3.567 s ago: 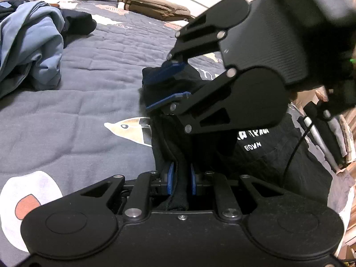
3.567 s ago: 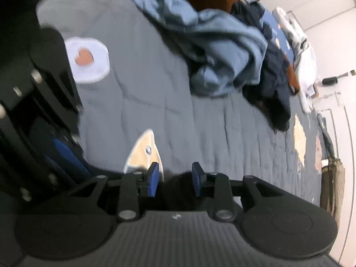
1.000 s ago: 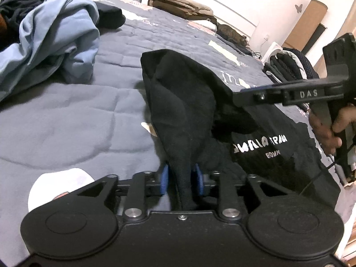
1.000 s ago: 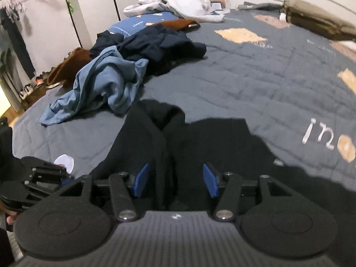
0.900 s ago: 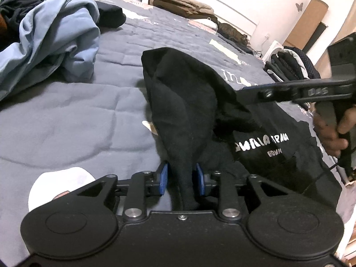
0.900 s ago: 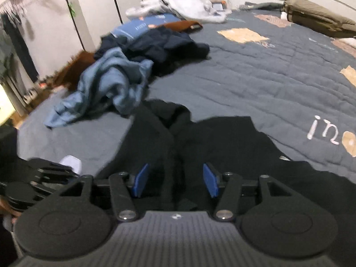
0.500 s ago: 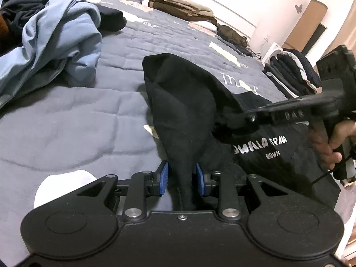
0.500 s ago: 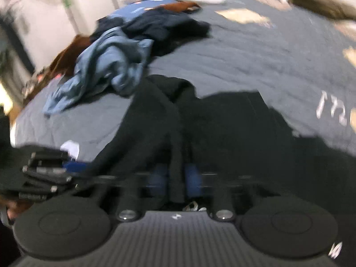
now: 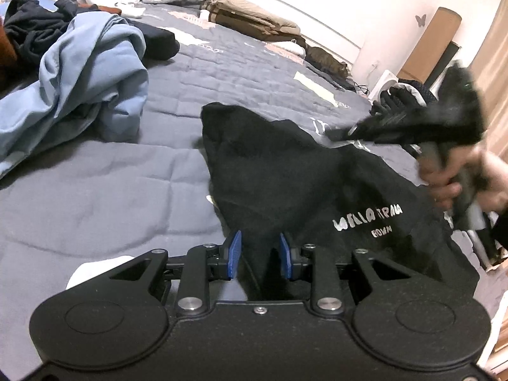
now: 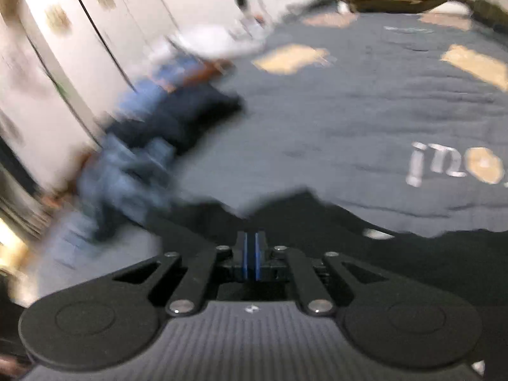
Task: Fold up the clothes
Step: 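Lower the held shirt onto the bed with both grippers, spreading it flat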
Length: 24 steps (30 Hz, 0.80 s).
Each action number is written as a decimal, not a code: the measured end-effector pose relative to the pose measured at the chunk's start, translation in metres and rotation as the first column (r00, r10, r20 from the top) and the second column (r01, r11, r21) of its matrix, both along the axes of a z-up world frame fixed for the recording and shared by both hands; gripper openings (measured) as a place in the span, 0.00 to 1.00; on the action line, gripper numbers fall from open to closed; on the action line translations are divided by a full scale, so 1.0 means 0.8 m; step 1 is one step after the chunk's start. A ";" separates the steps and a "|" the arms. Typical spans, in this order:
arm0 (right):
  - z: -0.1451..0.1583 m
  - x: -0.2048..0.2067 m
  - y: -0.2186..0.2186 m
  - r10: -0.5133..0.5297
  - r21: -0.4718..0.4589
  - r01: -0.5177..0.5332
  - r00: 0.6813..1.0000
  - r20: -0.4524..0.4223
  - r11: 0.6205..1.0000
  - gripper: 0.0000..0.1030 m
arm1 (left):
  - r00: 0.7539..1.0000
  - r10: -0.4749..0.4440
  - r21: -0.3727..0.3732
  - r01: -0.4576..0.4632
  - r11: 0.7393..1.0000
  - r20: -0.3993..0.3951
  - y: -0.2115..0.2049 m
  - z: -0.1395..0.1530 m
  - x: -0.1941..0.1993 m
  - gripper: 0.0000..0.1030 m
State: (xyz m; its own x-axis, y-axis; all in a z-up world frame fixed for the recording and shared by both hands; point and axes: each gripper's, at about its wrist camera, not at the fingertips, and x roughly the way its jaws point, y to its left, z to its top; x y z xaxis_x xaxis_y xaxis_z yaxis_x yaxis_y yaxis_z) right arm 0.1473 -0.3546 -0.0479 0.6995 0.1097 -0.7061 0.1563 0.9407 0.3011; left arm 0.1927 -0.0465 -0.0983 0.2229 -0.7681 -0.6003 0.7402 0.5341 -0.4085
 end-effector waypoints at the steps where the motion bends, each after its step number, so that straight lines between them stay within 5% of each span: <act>1: -0.009 0.005 0.004 -0.003 -0.048 0.002 1.000 -0.023 0.999 0.06 | 1.000 0.006 -0.015 -0.006 1.000 -0.003 0.002 0.002 0.001 0.27; 6: 0.004 -0.015 0.013 -0.049 -0.048 0.054 0.994 0.096 0.997 0.07 | 0.999 0.042 -0.099 -0.044 0.994 -0.014 0.017 0.014 0.007 0.35; 10: 0.033 -0.024 0.041 0.063 -0.074 -0.054 0.990 0.126 0.996 0.08 | 0.999 0.045 -0.131 -0.048 0.990 -0.025 0.020 0.018 0.008 0.38; 16: 0.014 -0.030 0.089 0.245 0.029 -0.246 0.969 0.026 0.969 0.11 | 0.998 0.051 -0.119 -0.053 0.991 -0.026 0.019 0.015 0.010 0.39; 24: -0.046 -0.025 0.107 0.306 -0.065 -0.329 0.923 -0.231 0.942 0.11 | 0.998 0.056 -0.101 -0.059 0.993 -0.029 0.017 0.011 0.011 0.39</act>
